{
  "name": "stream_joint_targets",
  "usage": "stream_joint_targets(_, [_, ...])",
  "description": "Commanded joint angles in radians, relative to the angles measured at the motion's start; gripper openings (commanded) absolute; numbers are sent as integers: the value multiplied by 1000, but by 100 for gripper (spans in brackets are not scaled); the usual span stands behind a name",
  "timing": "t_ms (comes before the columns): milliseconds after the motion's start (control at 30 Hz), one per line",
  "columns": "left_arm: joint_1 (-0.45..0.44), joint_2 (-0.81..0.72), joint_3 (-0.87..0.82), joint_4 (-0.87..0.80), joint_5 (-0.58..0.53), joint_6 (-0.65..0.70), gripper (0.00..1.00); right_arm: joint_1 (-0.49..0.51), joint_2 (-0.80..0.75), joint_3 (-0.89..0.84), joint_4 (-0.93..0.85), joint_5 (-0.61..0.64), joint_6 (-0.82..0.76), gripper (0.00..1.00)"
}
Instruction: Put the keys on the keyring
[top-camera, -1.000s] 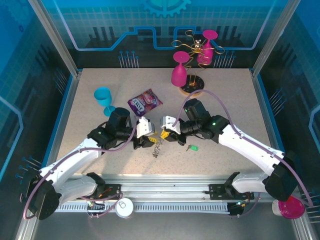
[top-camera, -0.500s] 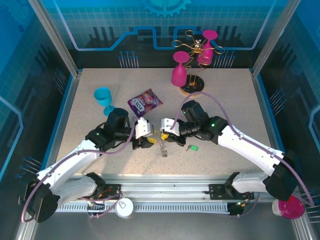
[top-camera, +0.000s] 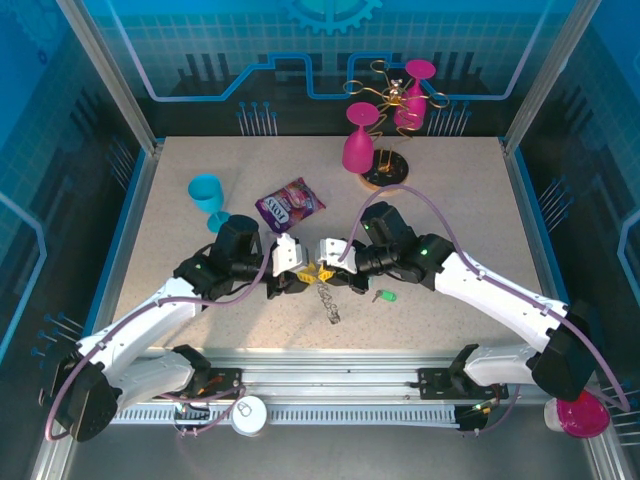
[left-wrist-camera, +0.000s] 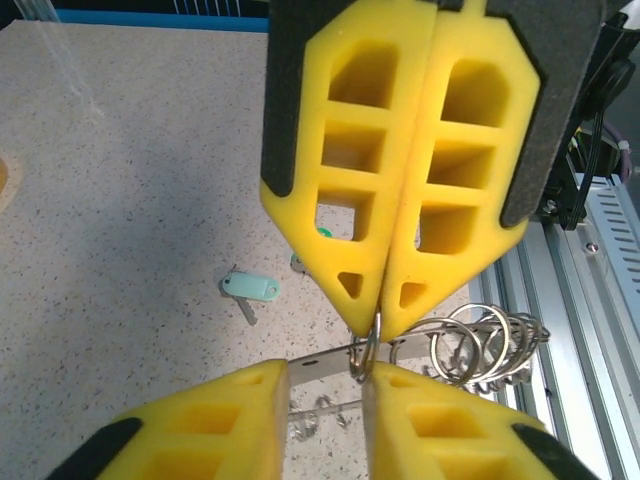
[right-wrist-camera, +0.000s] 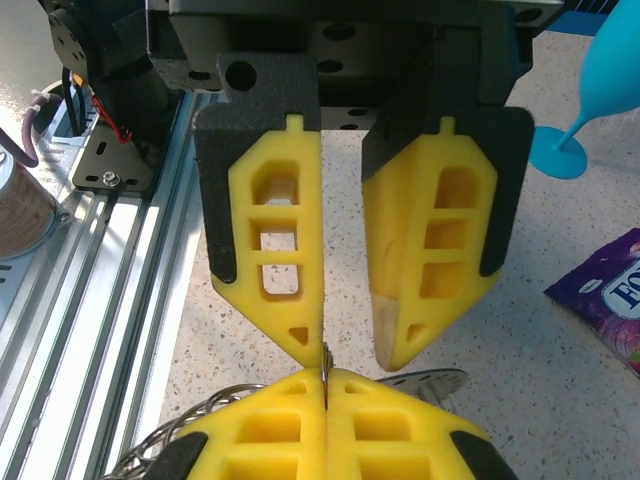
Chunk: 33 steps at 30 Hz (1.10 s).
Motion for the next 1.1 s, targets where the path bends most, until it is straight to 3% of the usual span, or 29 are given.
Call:
stream_joint_targets(0, [-10,11,-10,26,44,-10,21,16,2,12,41,-35,22,0])
stream_joint_targets(200, [-11,9,-5,72,58,-27,6,25,14,13,57,-48,39,0])
stream_joint_targets(367, [-12,-14,-27,112,66,-24,0,24,10,5,54,-35,49,0])
stream_joint_targets(400, [-12,-20,-33,116,66,-23,0,19,2,-2,64,-34,60,5])
stream_joint_targets(467, [-11,-34,-53,139,58,-21,0,-16,-34,-41,119,-56,118,26])
stream_joint_targets(533, [-12,-50,-76,173,52,-25,0,-71,-89,-102,207,-108,186,32])
stream_joint_targets(633, [-12,-69,-117,244,49,-47,0,-129,-167,-230,348,-176,248,32])
stream_joint_targets(767, [-12,-82,-141,296,53,-69,0,-127,-207,-320,436,-196,227,31])
stream_joint_targets(1067, [-13,-90,-166,363,85,-110,0,-85,-151,-341,543,-167,204,27])
